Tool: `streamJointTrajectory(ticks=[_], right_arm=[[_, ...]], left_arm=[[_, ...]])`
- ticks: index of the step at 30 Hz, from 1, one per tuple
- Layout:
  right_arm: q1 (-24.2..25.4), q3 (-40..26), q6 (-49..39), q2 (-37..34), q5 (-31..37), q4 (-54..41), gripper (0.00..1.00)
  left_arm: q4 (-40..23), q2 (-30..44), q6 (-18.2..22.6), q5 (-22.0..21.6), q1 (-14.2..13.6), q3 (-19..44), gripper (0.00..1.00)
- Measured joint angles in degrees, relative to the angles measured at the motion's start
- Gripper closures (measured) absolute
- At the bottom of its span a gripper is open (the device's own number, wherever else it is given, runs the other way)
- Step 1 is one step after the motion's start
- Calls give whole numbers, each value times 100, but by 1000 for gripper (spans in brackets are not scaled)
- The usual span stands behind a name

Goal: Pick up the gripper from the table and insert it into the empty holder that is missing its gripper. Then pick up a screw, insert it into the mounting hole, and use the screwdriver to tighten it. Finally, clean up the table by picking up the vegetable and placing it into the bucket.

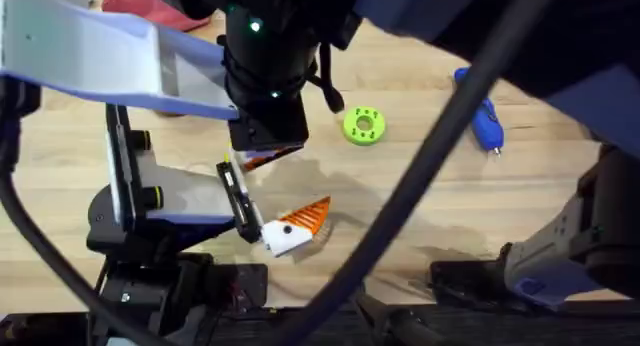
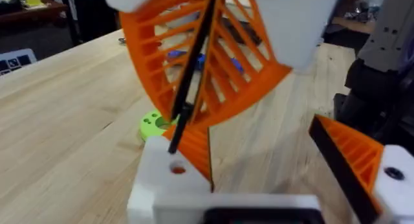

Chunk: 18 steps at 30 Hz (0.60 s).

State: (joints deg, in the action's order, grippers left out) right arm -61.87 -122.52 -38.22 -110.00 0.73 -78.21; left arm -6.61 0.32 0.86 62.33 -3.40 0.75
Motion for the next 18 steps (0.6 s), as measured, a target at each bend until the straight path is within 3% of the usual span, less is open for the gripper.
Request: streamJointTrajectory(ticks=[18], right_arm=[[-76, 0, -44, -1, -173, -107, 995]], left_arm=[[0, -2, 0, 0, 0, 0, 50]])
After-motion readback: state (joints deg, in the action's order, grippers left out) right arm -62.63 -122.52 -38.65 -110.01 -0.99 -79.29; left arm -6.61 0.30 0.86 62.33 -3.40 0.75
